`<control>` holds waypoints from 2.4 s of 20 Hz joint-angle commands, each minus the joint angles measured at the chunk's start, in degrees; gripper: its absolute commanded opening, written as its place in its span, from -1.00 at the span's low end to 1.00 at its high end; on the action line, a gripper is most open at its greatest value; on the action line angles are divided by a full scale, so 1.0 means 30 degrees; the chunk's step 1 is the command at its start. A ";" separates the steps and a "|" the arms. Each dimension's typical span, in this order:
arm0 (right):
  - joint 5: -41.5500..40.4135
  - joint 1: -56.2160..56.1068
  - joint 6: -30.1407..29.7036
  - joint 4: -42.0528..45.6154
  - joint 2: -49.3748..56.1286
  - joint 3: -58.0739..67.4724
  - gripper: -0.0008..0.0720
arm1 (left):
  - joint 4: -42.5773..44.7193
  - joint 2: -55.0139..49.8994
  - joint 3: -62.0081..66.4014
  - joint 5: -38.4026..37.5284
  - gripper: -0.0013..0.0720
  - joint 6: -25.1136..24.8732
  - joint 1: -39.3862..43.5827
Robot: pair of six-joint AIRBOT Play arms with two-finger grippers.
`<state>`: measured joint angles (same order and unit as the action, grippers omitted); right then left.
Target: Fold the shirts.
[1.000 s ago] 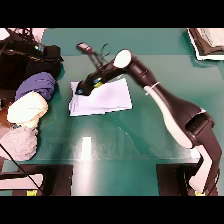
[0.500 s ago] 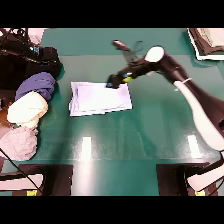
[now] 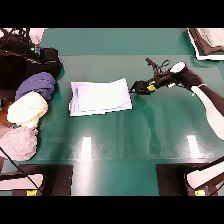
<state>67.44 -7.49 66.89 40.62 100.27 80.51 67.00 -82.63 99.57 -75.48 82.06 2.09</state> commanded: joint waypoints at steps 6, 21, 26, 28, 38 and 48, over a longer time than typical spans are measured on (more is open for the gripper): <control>0.0350 -0.2645 0.0350 -0.1209 0.4102 0.4051 0.50 | -0.0029 -0.0015 0.0000 -0.0342 -0.90 -0.0007 0.0000; -0.2528 0.5756 -0.0095 -0.0466 -0.2324 -0.1231 -0.95 | 0.0022 -0.0015 0.0000 -0.1027 -0.90 -0.0517 0.0000; -0.4823 1.3355 0.0211 0.1013 -0.7096 -0.5166 -0.96 | 0.0015 -0.0015 0.0000 -0.0976 -0.90 -0.0488 0.0000; -0.5996 1.6167 0.0415 0.1020 -0.8663 -0.6674 -0.96 | 0.0007 -0.0015 0.0000 -0.0984 -0.90 -0.0488 0.0007; -0.6084 2.1937 0.0867 0.2710 -1.1315 -1.0316 -0.95 | -0.0328 -0.0015 0.0000 -0.1064 -0.90 -0.0474 0.0007; -0.1384 2.5420 0.1559 0.9435 -1.1315 -0.6535 0.08 | -0.0408 -0.0015 0.0000 -0.1639 -0.90 -0.0940 0.0000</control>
<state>58.43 64.84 70.98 64.93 66.37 56.66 65.78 -82.63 99.57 -79.83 79.81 2.09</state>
